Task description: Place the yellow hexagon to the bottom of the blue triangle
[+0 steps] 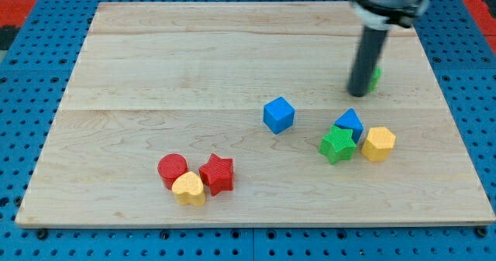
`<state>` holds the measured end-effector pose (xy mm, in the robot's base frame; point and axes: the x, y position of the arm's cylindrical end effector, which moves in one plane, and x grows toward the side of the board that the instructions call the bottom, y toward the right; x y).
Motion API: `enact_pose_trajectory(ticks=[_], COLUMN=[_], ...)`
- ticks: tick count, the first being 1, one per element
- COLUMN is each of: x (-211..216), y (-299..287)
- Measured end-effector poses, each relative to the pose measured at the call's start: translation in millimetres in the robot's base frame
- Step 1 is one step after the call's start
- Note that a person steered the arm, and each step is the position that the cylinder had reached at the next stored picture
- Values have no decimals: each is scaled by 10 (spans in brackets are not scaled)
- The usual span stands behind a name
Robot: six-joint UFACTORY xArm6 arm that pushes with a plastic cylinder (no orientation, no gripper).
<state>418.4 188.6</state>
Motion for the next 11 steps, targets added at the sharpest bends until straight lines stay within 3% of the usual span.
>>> enact_pose_trajectory(ticks=[1,3,4,7,9,11], x=[500,819,1130,920,920,934], y=[-88,337,250,-1029,-1033,-39])
